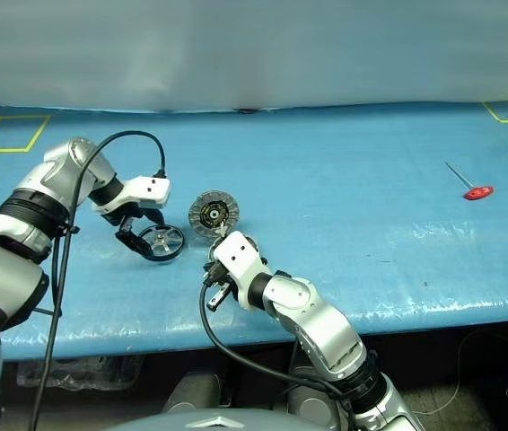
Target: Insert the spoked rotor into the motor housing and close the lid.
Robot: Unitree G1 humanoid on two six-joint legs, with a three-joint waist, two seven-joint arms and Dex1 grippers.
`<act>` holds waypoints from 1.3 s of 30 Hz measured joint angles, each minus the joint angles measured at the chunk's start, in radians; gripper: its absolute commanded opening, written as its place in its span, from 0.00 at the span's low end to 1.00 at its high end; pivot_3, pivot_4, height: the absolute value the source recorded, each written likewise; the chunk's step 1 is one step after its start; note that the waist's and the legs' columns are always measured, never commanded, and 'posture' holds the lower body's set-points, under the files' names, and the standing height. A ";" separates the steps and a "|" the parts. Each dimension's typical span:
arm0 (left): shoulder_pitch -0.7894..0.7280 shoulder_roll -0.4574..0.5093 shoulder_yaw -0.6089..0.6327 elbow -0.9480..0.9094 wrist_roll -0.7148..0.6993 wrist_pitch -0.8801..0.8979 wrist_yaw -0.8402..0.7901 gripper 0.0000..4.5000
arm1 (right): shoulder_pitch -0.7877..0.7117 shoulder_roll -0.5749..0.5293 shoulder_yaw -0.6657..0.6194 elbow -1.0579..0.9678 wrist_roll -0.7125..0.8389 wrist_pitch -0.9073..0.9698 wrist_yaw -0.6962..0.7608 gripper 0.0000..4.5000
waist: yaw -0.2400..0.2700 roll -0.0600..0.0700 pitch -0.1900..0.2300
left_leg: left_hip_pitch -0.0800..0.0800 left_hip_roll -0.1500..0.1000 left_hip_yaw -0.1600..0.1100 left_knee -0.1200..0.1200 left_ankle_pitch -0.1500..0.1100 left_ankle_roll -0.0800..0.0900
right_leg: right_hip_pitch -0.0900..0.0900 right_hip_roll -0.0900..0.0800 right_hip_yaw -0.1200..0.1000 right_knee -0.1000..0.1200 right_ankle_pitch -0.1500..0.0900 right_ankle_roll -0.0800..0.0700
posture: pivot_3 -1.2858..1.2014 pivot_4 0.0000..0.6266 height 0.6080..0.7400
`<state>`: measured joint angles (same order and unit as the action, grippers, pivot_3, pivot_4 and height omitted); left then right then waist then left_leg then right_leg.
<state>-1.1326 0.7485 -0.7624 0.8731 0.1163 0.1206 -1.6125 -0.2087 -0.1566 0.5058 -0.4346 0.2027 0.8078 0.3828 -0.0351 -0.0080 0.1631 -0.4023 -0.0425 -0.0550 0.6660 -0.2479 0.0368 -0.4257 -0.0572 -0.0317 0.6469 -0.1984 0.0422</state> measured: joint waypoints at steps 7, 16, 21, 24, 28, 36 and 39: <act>-0.063 -0.023 -0.099 0.008 -0.001 0.022 0.000 1.00 | 0.009 -0.014 -0.001 -0.001 0.000 0.001 0.005 0.01 | -0.001 0.000 0.000 | 0.000 0.000 0.000 0.000 0.000 0.000 | 0.000 0.000 0.001 0.000 0.000 0.000 | 0.52 0.24 1.00; -0.096 -0.034 -0.208 0.008 -0.002 0.029 0.000 1.00 | 0.030 -0.033 -0.001 -0.012 0.005 0.011 0.009 0.01 | -0.001 -0.001 0.001 | 0.000 0.000 0.001 0.001 0.000 0.000 | 0.000 0.000 0.001 0.001 0.000 0.000 | 0.52 0.24 1.00; -0.102 -0.040 -0.224 0.014 0.001 0.027 0.000 1.00 | 0.029 -0.032 -0.001 -0.013 0.005 0.011 0.009 0.01 | -0.001 -0.001 0.001 | 0.000 0.000 0.001 0.001 0.000 0.000 | 0.000 0.000 0.002 0.001 0.000 0.000 | 0.52 0.24 1.00; -0.102 -0.042 -0.225 0.025 0.019 0.027 0.000 1.00 | 0.030 -0.032 -0.001 -0.013 0.005 0.011 0.009 0.01 | -0.001 -0.001 0.001 | 0.000 0.000 0.001 0.001 0.000 0.001 | 0.000 0.000 0.002 0.002 0.000 0.000 | 0.52 0.24 1.00; -0.101 -0.053 -0.214 0.036 0.048 0.026 0.000 1.00 | 0.030 -0.032 -0.001 -0.014 0.005 0.011 0.007 0.01 | -0.001 -0.001 0.001 | 0.000 0.000 0.001 0.002 0.000 0.001 | 0.000 0.000 0.002 0.002 0.000 0.001 | 0.52 0.24 1.00; -0.085 -0.097 -0.121 0.069 0.147 0.024 0.005 0.92 | 0.030 -0.031 -0.001 -0.014 0.005 0.012 0.005 0.00 | 0.000 -0.001 0.001 | 0.000 0.000 0.002 0.002 0.000 0.001 | 0.000 0.000 0.002 0.002 0.000 0.001 | 0.52 0.24 1.00; -0.084 -0.106 -0.089 0.069 0.161 0.024 0.003 0.73 | 0.030 -0.031 -0.001 -0.014 0.005 0.012 0.005 0.00 | 0.000 -0.001 0.001 | 0.000 0.000 0.002 0.003 0.000 0.001 | 0.000 0.000 0.002 0.002 0.000 0.001 | 0.52 0.24 1.00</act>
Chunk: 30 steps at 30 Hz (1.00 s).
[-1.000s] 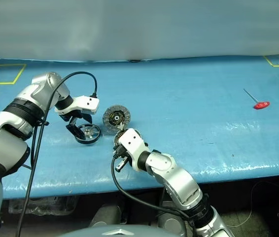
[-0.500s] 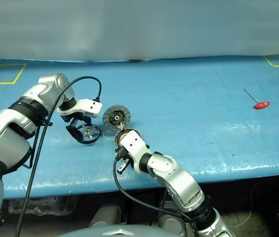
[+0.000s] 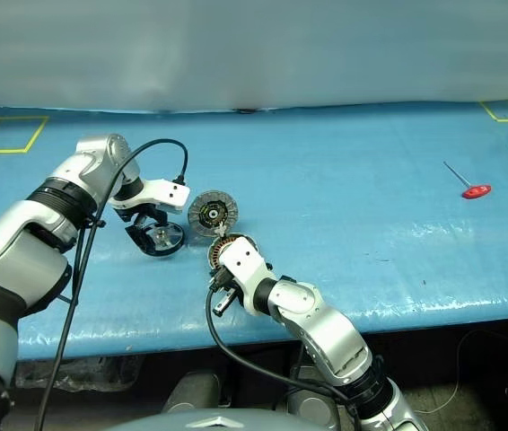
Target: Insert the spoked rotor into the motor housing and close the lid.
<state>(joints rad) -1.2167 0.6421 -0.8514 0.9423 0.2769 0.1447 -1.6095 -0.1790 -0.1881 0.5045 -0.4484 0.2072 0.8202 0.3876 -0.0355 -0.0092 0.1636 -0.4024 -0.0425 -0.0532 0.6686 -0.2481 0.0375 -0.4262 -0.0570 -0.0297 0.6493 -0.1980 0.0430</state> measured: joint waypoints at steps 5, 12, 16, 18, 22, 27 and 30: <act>0.000 0.003 0.005 -0.005 -0.031 0.008 -0.002 0.73 | 0.000 0.000 0.000 0.000 0.000 0.000 0.000 0.00 | 0.000 0.000 0.000 | 0.000 0.000 0.000 0.000 0.000 0.000 | 0.000 0.000 0.000 0.000 0.000 0.000 | 0.52 0.24 1.00; -0.001 0.043 -0.067 -0.077 -0.152 0.063 -0.003 0.73 | 0.000 0.000 0.000 0.001 0.000 0.000 0.001 0.00 | 0.000 0.000 0.000 | 0.000 0.000 0.000 0.001 0.000 0.000 | 0.000 0.000 0.001 0.001 0.000 0.000 | 0.52 0.24 1.00; -0.003 0.051 -0.087 -0.088 -0.169 0.070 -0.003 0.73 | -0.001 0.000 0.000 0.002 0.000 0.000 0.002 0.00 | 0.000 0.000 0.000 | 0.000 0.000 0.000 0.001 0.000 0.000 | 0.000 0.000 0.000 0.001 0.000 0.000 | 0.52 0.24 1.00; -0.005 0.052 -0.100 -0.088 -0.167 0.074 -0.003 0.73 | -0.001 0.000 0.000 0.002 0.000 0.000 0.002 0.00 | -0.001 0.000 0.000 | 0.000 0.000 0.000 0.002 0.000 0.000 | 0.000 0.000 0.001 0.002 0.000 0.000 | 0.52 0.24 1.00; -0.005 0.057 -0.103 -0.088 -0.161 0.086 -0.003 0.92 | -0.001 0.000 0.000 0.002 -0.001 0.000 0.002 0.00 | 0.000 0.000 0.000 | 0.000 0.000 0.000 0.004 0.000 0.000 | 0.000 0.000 0.001 0.004 0.000 0.000 | 0.52 0.24 1.00; -0.005 0.061 -0.100 -0.092 -0.161 0.083 -0.003 1.00 | -0.001 -0.001 0.001 0.003 -0.001 0.000 0.004 0.00 | 0.000 -0.001 0.001 | 0.000 0.000 0.000 0.009 0.000 0.001 | 0.000 0.000 0.001 0.009 0.000 0.000 | 0.52 0.24 1.00; -0.008 0.069 -0.100 -0.100 -0.164 0.086 -0.003 1.00 | -0.002 -0.002 0.003 0.004 -0.001 0.000 0.006 0.00 | 0.000 -0.003 0.002 | 0.000 0.000 0.000 0.012 0.000 0.001 | 0.000 0.000 0.001 0.011 0.000 0.000 | 0.52 0.24 1.00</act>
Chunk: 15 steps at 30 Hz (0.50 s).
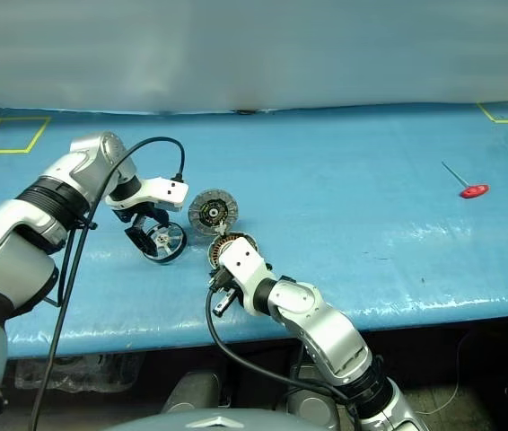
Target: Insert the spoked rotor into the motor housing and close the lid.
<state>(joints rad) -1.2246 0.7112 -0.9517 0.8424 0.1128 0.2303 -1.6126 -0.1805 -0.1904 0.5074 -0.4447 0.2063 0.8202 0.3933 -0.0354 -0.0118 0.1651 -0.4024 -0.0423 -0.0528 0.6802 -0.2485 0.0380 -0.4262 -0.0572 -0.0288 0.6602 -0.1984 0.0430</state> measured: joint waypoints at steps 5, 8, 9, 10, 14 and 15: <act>0.000 -0.001 0.014 -0.010 0.003 0.000 0.000 1.00 | -0.002 0.000 0.006 0.002 0.000 0.000 0.002 0.00 | 0.000 0.000 0.000 | 0.000 0.000 0.000 0.001 0.000 0.000 | 0.000 0.000 0.000 0.000 0.000 0.000 | 0.52 0.24 1.00; 0.000 -0.005 0.035 -0.010 0.011 -0.001 0.000 0.92 | -0.006 -0.001 0.007 0.005 -0.001 0.000 0.002 0.00 | 0.000 -0.001 0.000 | -0.001 0.000 0.000 0.001 0.000 0.000 | 0.000 0.000 0.000 0.000 0.000 0.000 | 0.52 0.24 1.00; 0.000 -0.005 0.039 -0.010 0.021 -0.001 0.000 0.88 | -0.007 -0.001 0.007 0.005 -0.001 0.000 0.002 0.00 | 0.000 -0.001 0.000 | -0.001 0.000 0.000 0.001 0.000 0.000 | 0.000 0.000 0.000 0.000 0.000 0.000 | 0.52 0.24 1.00; 0.000 -0.005 0.040 -0.009 0.030 -0.001 0.000 0.81 | -0.007 -0.001 0.007 0.005 -0.001 0.000 0.002 0.00 | 0.000 -0.001 0.000 | -0.001 0.000 0.000 0.001 0.000 0.000 | 0.000 0.000 0.000 0.000 0.000 0.000 | 0.52 0.24 1.00; 0.000 -0.013 0.060 -0.007 0.045 -0.002 0.000 0.67 | -0.007 -0.005 0.007 0.005 -0.002 0.000 0.002 0.00 | 0.000 -0.001 0.001 | -0.002 0.000 0.000 0.001 0.000 0.000 | -0.001 0.000 0.000 0.000 0.000 0.000 | 0.52 0.24 1.00; 0.000 -0.015 0.068 -0.005 0.046 -0.002 0.000 0.67 | -0.007 -0.005 0.007 0.005 -0.002 0.000 0.002 0.00 | 0.000 -0.001 0.001 | -0.002 0.000 0.000 0.001 0.000 0.000 | -0.001 0.000 0.000 0.000 0.000 0.000 | 0.52 0.24 1.00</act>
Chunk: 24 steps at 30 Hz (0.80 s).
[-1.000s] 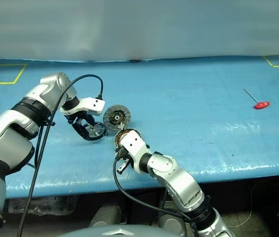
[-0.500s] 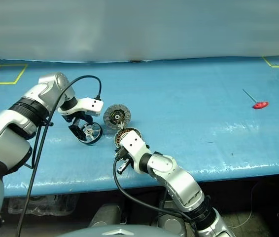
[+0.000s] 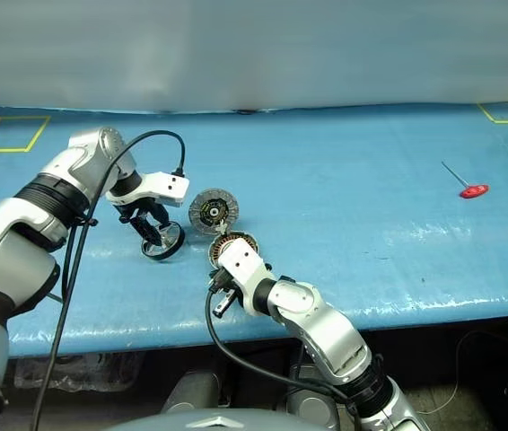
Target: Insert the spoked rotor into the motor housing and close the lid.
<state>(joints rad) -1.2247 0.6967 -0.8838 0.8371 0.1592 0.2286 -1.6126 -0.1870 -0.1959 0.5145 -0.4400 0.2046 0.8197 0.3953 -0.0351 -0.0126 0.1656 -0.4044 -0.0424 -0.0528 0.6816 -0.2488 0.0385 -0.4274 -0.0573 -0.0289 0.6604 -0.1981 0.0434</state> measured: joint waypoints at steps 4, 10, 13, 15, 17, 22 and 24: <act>0.000 -0.001 0.010 0.010 0.020 -0.001 0.000 0.67 | 0.000 -0.001 0.000 0.000 0.000 0.000 0.000 0.00 | -0.001 0.000 0.000 | 0.000 0.000 0.000 0.000 0.000 0.000 | 0.000 0.000 0.000 0.000 0.000 0.000 | 0.52 0.24 1.00; 0.012 0.003 0.033 0.013 0.038 -0.007 0.000 0.67 | 0.000 -0.001 0.000 0.000 0.000 0.000 0.000 0.00 | 0.000 0.000 0.000 | 0.000 0.000 0.000 0.000 0.000 0.000 | 0.000 0.000 0.000 0.000 0.000 0.000 | 0.52 0.24 1.00; 0.026 0.009 0.044 0.013 0.046 -0.017 0.000 0.67 | 0.000 -0.001 0.000 0.000 0.000 0.000 0.000 0.00 | 0.000 0.000 0.000 | 0.000 0.000 0.000 0.000 0.000 0.000 | 0.000 0.000 0.000 0.000 0.000 0.000 | 0.52 0.24 1.00; 0.034 0.010 0.050 0.014 0.063 -0.020 0.000 0.67 | 0.000 -0.001 0.000 0.000 0.000 0.001 0.000 0.00 | 0.000 0.000 0.000 | 0.000 0.000 0.000 0.000 0.000 0.000 | 0.000 0.000 0.000 0.000 0.000 0.000 | 0.52 0.24 1.00; 0.040 0.010 0.057 0.013 0.074 -0.020 0.000 0.67 | 0.000 -0.001 0.000 0.000 0.000 0.001 0.001 0.00 | 0.000 0.000 0.000 | 0.000 0.000 0.000 0.000 0.000 0.000 | 0.000 0.000 0.000 0.000 0.000 0.000 | 0.52 0.24 1.00; 0.066 0.005 0.094 0.014 0.111 -0.025 0.001 0.67 | 0.000 -0.002 0.000 0.000 0.000 0.003 0.001 0.00 | 0.000 0.000 0.000 | 0.000 0.000 0.000 0.000 0.000 0.000 | 0.000 0.000 0.000 0.000 0.000 0.000 | 0.52 0.24 1.00; 0.071 -0.007 0.111 0.017 0.121 -0.035 0.005 0.67 | 0.000 -0.002 0.000 0.000 0.000 0.008 0.001 0.00 | 0.003 0.000 0.000 | 0.000 0.000 0.000 0.000 0.000 0.000 | 0.000 0.000 0.000 0.000 0.000 0.000 | 0.52 0.24 1.00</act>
<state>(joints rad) -1.1539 0.6896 -0.7731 0.8539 0.2800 0.1935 -1.6075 -0.1871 -0.1975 0.5142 -0.4401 0.2049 0.8278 0.3967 -0.0325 -0.0129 0.1658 -0.4047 -0.0424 -0.0528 0.6817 -0.2488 0.0386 -0.4275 -0.0576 -0.0290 0.6603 -0.1981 0.0434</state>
